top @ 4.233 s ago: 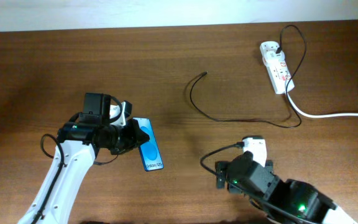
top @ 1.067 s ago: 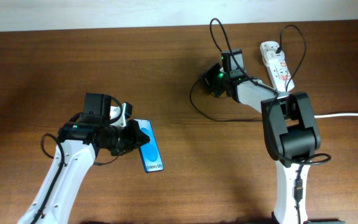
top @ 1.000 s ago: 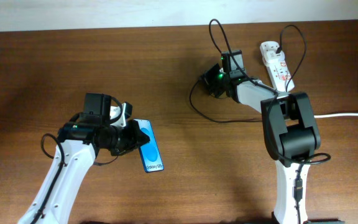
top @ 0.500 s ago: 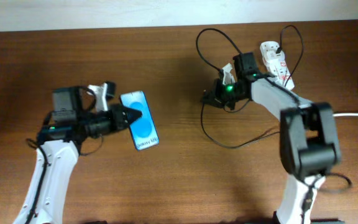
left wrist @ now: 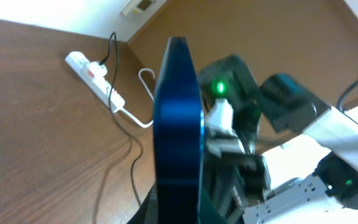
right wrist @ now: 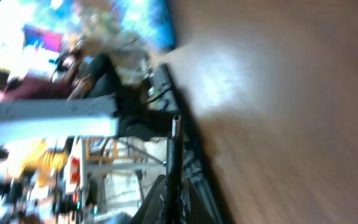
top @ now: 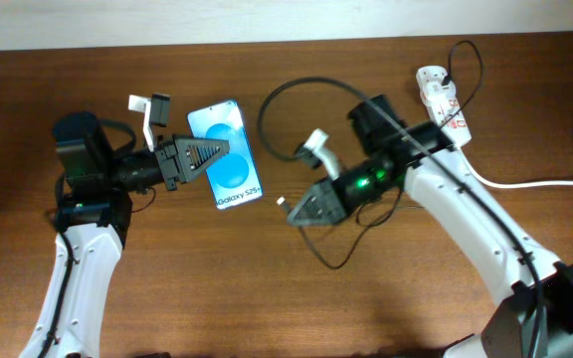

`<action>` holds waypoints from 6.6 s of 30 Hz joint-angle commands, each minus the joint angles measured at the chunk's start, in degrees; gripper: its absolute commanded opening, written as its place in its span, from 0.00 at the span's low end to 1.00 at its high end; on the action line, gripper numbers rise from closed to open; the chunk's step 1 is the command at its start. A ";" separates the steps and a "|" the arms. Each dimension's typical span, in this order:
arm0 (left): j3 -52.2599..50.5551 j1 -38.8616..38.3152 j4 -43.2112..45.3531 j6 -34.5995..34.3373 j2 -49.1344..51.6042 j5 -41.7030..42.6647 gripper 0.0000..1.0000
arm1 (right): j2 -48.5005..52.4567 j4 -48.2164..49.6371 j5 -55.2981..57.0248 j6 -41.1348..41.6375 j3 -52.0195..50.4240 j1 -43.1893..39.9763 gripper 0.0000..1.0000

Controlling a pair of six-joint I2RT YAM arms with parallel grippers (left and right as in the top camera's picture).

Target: Plug charger to phone and switch on socket

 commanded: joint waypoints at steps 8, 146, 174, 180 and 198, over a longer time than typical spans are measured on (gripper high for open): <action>0.90 6.67 8.70 -21.33 -0.57 -8.02 0.00 | -1.03 3.04 -23.02 -13.51 -0.17 4.74 0.05; 0.90 5.05 21.62 -36.96 -2.14 -1.14 0.00 | 10.54 63.23 -17.68 48.92 -0.17 2.36 0.04; 0.90 5.05 20.81 -36.92 -2.14 -1.42 0.00 | 10.54 69.88 -7.06 53.51 -0.17 4.37 0.05; 0.90 5.05 20.09 -36.96 -2.14 -1.46 0.00 | 10.54 69.88 -2.99 55.04 -0.17 4.35 0.04; 0.90 5.09 20.06 -37.38 -2.14 -2.93 0.00 | 10.54 78.38 4.20 71.56 -0.17 2.93 0.05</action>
